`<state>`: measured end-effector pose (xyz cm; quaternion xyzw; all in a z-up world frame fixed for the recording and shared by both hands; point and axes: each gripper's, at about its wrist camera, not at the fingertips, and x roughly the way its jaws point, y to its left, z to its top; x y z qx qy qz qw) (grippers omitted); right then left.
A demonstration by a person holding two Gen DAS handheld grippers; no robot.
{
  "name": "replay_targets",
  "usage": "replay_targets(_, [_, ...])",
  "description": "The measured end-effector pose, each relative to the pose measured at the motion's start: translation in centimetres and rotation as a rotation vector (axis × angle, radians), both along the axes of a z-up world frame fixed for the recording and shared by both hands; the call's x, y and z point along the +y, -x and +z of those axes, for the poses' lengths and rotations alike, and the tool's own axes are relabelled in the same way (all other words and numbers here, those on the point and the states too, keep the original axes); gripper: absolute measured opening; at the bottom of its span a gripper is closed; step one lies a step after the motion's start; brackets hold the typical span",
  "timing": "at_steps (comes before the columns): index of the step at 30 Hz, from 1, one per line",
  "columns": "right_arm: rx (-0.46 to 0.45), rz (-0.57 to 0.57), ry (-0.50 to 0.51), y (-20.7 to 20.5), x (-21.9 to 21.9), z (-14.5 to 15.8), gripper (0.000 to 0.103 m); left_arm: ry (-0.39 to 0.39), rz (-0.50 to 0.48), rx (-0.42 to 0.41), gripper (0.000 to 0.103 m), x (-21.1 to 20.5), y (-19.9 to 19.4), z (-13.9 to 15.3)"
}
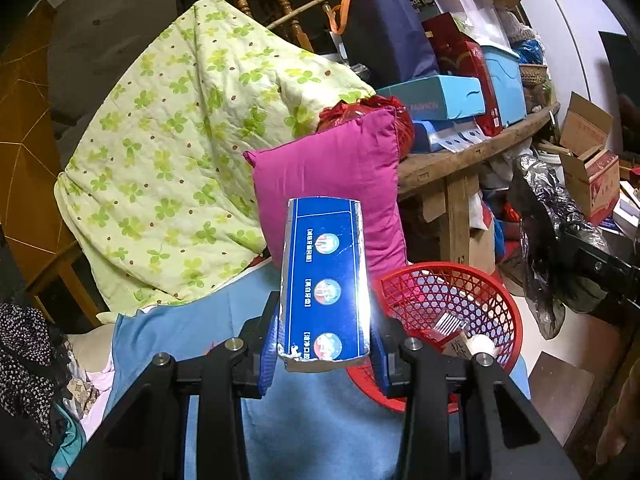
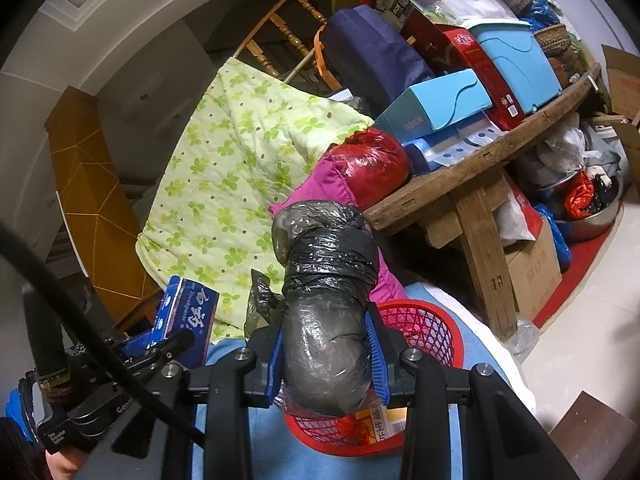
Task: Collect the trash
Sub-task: 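Carry the blue box and black bag over the red wastebasket with both grippers, then open both grippers to drop the blue box and black bag into the basket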
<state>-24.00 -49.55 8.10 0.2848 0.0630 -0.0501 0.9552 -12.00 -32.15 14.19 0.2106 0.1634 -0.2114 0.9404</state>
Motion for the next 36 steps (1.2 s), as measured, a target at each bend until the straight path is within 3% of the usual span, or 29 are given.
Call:
replay_targets(11, [0.032,-0.01,-0.031,-0.6,-0.9,-1.5,0.038,-0.013,-0.021,0.047,0.041,-1.2,-0.9,-1.6])
replay_targets(17, [0.048,-0.034,-0.028,-0.6,-1.4,-1.8,0.038,0.029,-0.082,0.152,0.041,-1.4,-2.3,-2.5])
replay_targets(25, [0.078,-0.075,-0.059,-0.6,-3.0,-2.8,0.038,0.036,-0.136,0.229,0.041,-1.8,-3.5,-4.2])
replay_targets(36, [0.132,-0.054,-0.064,-3.5,-3.1,-3.9,0.039,0.101,-0.226,0.378,0.042,-3.6,-6.3,-5.9])
